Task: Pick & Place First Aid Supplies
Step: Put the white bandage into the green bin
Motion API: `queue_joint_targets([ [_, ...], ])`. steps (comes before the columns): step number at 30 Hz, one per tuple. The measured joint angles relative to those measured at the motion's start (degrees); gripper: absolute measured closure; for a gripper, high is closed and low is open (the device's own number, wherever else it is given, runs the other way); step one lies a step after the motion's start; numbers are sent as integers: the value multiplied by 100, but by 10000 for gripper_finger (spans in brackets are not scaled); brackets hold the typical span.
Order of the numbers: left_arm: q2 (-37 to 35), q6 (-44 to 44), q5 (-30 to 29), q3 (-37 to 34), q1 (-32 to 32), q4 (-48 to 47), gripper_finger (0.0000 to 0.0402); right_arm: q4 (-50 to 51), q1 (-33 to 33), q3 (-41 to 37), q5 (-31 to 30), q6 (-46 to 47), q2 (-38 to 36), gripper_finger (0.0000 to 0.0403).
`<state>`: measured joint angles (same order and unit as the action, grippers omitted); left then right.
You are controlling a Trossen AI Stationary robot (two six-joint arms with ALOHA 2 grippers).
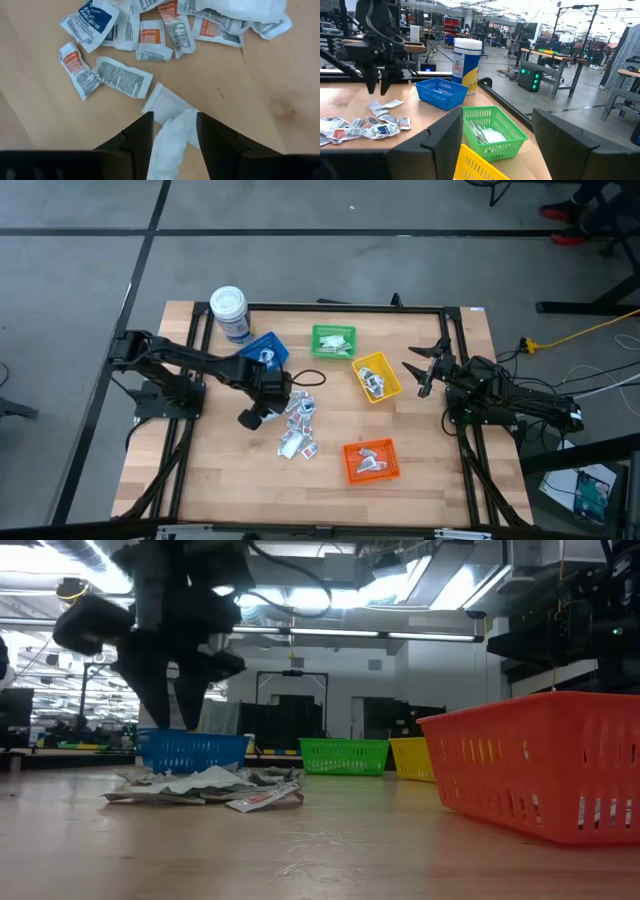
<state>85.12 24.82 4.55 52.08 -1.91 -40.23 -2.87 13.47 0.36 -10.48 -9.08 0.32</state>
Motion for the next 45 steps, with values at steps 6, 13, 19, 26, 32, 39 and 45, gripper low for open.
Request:
queue_joint_targets([
  [6,306,262,9,-114,89,145,258,1,2,0,0,1,0,166],
  [13,617,594,18,-114,219,132,259,1,1,0,0,0,0,166],
  [19,837,601,25,-115,219,127,259,-1,2,0,0,1,-1,166],
  [26,861,662,60,-433,245,491,259,-2,2,0,0,0,0,166],
  [32,864,647,221,-455,294,548,288,0,0,0,0,0,0,166],
  [39,865,565,373,-460,402,608,379,0,2,0,0,0,-2,166],
  [45,785,189,399,-481,395,549,395,0,2,0,0,2,-2,166],
])
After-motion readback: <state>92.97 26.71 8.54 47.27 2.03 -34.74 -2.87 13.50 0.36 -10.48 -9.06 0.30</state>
